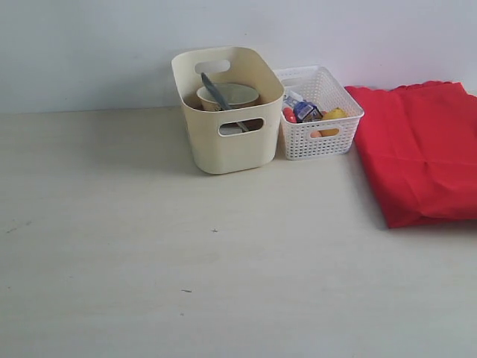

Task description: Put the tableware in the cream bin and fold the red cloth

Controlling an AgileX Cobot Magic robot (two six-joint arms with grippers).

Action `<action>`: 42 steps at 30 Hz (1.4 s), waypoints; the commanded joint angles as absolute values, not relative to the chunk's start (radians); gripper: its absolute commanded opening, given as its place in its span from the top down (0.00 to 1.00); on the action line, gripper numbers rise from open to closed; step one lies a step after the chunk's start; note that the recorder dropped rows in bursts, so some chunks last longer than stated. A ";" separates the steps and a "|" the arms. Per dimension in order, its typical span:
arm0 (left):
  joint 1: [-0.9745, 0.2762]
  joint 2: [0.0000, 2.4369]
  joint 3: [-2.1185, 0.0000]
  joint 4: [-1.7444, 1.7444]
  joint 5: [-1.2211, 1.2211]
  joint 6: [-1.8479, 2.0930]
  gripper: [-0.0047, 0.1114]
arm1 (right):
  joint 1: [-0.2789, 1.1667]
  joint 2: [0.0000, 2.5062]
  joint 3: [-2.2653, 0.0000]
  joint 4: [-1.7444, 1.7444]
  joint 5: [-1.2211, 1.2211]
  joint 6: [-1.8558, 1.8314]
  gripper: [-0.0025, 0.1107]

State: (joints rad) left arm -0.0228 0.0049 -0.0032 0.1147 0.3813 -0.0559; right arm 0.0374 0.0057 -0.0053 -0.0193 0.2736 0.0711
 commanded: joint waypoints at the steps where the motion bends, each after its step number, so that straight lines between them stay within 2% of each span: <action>1: -0.020 0.000 0.000 0.117 0.369 -0.055 0.15 | 0.054 0.000 0.000 -0.060 0.284 0.080 0.98; 6: -0.020 0.000 0.000 0.117 0.369 -0.055 0.15 | 0.087 0.000 0.000 -0.087 0.284 0.082 0.98; 42: -0.020 0.000 0.000 0.117 0.369 -0.055 0.15 | 0.085 0.000 0.000 -0.023 0.285 0.161 0.98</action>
State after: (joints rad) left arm -0.0228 0.0049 -0.0032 0.1147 0.3813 -0.0559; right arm 0.0833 0.0057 -0.0053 -0.0246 0.2884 0.1598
